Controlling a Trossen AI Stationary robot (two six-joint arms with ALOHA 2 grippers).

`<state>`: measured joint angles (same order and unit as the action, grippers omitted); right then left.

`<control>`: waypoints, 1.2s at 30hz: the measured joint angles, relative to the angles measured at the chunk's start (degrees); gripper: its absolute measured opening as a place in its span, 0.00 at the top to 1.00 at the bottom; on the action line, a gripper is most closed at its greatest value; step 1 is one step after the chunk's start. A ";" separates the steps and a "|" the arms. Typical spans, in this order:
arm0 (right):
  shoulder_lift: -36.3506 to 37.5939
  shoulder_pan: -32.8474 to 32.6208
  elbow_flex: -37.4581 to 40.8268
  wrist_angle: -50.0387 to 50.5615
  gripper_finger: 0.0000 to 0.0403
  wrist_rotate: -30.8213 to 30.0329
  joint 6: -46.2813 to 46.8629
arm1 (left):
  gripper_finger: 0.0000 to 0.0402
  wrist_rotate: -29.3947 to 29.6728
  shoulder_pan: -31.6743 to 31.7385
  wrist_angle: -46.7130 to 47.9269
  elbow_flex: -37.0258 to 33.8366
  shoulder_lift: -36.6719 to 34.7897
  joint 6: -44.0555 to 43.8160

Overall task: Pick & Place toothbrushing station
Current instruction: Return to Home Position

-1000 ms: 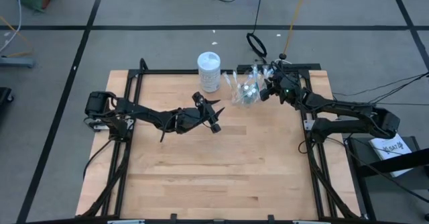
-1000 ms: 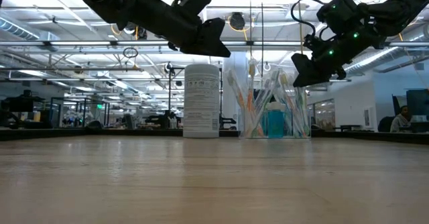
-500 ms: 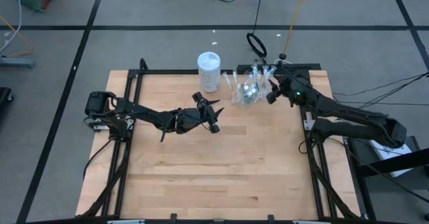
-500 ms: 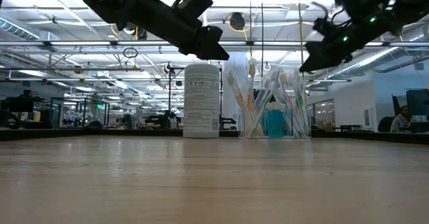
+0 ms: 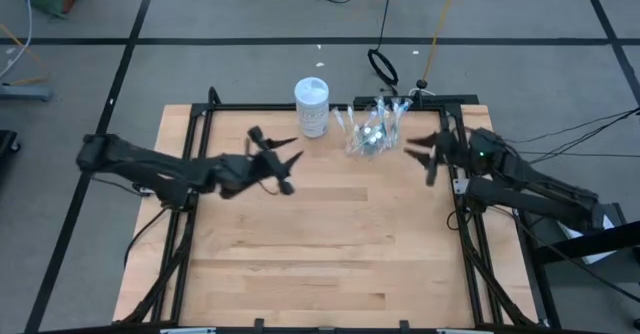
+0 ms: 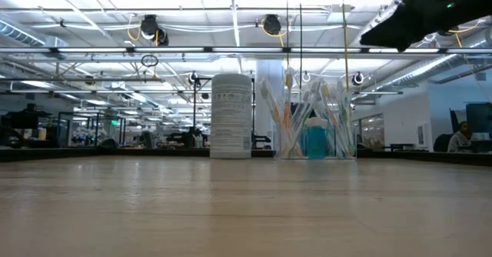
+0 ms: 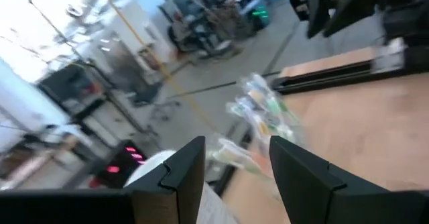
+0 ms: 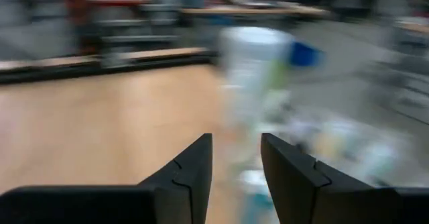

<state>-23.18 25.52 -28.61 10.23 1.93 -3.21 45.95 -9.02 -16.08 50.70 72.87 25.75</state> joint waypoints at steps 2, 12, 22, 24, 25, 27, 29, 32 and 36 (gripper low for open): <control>1.47 -0.44 -0.01 1.85 0.71 8.64 -1.90 | 0.57 -3.25 -0.05 7.56 0.00 -5.13 -4.87; 5.21 -0.90 0.01 2.82 0.72 12.50 -3.33 | 0.57 -9.72 2.05 40.59 -1.61 -25.46 -25.94; 5.53 -0.90 8.63 -8.12 0.72 8.62 2.62 | 0.57 -10.01 2.09 29.12 -18.27 -42.49 -23.17; 5.53 -0.90 11.71 -13.87 0.72 8.60 2.96 | 0.57 -11.48 2.10 26.61 -21.50 -45.36 -22.12; 5.61 -0.90 13.13 -16.89 0.72 8.62 3.13 | 0.57 -13.08 2.10 25.49 -22.96 -46.72 -21.40; 5.71 -0.90 15.98 -22.16 0.72 8.71 3.74 | 0.57 -17.02 2.10 23.47 -25.69 -49.22 -20.03; 5.69 -0.90 18.31 -25.64 0.72 8.71 3.88 | 0.57 -21.71 2.10 21.24 -28.24 -51.46 -18.45; 5.94 -0.90 20.89 -28.67 0.72 8.78 3.88 | 0.57 -26.88 2.09 19.08 -31.54 -54.18 -16.34; 6.52 -0.90 22.70 -29.32 0.72 8.79 3.97 | 0.57 -27.50 2.08 19.14 -33.26 -56.92 -15.33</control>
<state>-16.66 24.62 -5.91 -19.09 10.72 0.76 18.45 -6.94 3.06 17.43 15.96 10.42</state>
